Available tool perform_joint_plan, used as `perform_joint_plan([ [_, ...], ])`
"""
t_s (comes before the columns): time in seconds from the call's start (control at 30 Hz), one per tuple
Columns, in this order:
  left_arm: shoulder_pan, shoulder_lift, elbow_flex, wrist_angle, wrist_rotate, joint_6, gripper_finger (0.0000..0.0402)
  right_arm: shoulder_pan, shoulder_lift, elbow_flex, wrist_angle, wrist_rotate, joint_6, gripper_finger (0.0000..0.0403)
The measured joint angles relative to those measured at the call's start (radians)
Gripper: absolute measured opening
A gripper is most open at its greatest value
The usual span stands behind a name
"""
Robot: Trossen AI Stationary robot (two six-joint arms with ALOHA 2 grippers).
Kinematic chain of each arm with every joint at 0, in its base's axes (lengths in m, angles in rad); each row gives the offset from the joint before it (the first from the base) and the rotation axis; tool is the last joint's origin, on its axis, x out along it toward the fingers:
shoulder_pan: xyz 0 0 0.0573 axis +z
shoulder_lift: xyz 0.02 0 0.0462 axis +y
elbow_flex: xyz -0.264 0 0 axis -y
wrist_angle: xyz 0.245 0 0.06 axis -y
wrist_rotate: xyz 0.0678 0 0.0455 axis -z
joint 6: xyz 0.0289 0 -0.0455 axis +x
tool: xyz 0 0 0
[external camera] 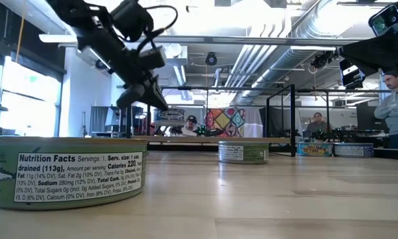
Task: Stack canned seafood by type on shelf
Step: Put the blue tuna can on the shelf
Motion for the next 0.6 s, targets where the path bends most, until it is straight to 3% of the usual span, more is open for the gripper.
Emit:
perform_joint_plan([
  [0.3,0.152,0.021,0.000,0.035,0.129,0.010,0.0000,0.000,0.000,0.000,0.000,0.000,0.000,0.0012],
  [0.6,0.188,0.062,0.002,0.065,0.128,0.042,0.0000,0.000,0.000,0.000,0.000,0.000,0.000,0.0012],
])
